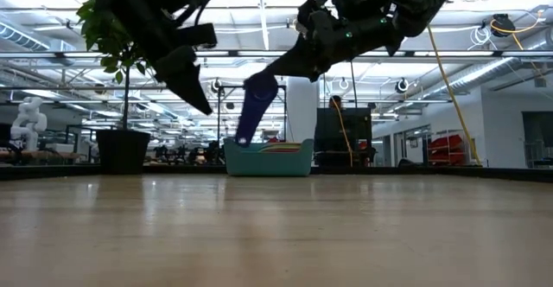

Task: Nest measuring cups in basket
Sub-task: Stack the dark blue measuring cup on top of the orange measuring cup in the blue bin

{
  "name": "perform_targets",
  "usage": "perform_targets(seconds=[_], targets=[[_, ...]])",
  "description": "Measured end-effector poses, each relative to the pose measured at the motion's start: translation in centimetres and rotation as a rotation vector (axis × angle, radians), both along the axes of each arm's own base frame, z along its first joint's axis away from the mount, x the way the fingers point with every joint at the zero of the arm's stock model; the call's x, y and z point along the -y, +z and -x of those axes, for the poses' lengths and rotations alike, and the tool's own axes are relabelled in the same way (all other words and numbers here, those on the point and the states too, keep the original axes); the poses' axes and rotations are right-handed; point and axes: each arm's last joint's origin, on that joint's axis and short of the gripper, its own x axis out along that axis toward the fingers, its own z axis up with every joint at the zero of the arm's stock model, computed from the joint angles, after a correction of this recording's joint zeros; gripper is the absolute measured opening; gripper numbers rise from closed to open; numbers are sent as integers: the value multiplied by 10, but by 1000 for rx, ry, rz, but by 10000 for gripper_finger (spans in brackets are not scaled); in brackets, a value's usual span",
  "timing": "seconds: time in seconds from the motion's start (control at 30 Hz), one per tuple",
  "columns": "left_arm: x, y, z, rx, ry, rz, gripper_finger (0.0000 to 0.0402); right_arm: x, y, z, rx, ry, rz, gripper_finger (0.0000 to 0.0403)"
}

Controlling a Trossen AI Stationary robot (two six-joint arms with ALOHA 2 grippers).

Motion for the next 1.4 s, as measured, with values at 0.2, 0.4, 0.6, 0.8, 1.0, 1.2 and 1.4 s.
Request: perform_targets(seconds=[0.2, 0.4, 0.6, 0.8, 1.0, 1.2, 1.4], targets=[[-2, 4, 11, -5, 47, -30, 200, 14, 4, 18, 155, -87, -79, 0], [-7, 4, 13, 19, 83, -59, 200, 15, 0, 31, 365, -268, -105, 0], [-13, 13, 5, 150, 96, -82, 200, 7, 8, 31, 478, -239, -140, 0], [-12, 20, 4, 211, 87, -91, 200, -1, 22, 37, 601, -173, -93, 0], [-12, 7, 14, 468, -28, -107, 200, -6, 25, 66, 783, -138, -100, 0], [-19, 7, 28, 918, -140, -71, 200, -9, 21, 80, 878, -125, -127, 0], [-24, 18, 27, 1015, -244, 64, 200, -11, 23, 69, 869, -93, -134, 0]])
